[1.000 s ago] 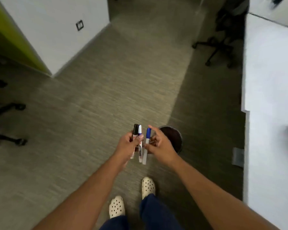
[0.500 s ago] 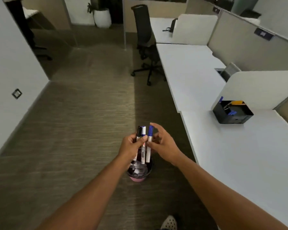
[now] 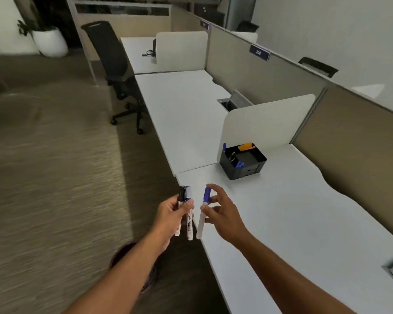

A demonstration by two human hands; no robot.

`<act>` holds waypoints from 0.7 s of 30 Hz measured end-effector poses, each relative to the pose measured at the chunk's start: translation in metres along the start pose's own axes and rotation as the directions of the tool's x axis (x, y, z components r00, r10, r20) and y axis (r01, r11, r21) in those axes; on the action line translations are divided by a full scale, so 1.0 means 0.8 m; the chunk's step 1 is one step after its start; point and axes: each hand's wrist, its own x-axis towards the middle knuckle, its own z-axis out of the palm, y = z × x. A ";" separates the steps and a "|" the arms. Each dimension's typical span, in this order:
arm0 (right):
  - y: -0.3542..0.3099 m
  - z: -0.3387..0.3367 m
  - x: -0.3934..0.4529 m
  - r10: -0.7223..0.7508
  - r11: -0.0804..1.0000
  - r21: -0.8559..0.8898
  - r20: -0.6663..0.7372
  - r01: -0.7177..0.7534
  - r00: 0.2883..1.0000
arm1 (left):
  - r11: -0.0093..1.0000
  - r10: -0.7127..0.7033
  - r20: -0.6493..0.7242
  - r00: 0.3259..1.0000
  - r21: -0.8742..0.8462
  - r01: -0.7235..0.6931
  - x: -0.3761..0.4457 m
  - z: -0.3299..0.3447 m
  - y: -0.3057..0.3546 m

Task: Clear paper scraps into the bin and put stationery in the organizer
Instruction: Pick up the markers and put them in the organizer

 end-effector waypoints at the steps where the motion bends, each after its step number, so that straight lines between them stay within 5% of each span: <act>1: 0.007 -0.010 0.005 0.016 1.000 0.005 -0.022 -0.016 1.000 | 1.000 -0.009 0.009 1.000 0.007 0.009 0.010 0.012 0.003; 14: 0.030 -0.115 0.153 0.087 0.990 0.132 -0.379 -0.039 0.921 | 0.997 -0.053 0.082 0.995 0.064 0.048 0.187 0.086 0.029; 21: 0.016 -0.167 0.329 -0.004 0.998 -0.060 -0.568 -0.036 0.823 | 0.997 -0.056 0.130 0.990 0.063 0.048 0.290 0.097 0.065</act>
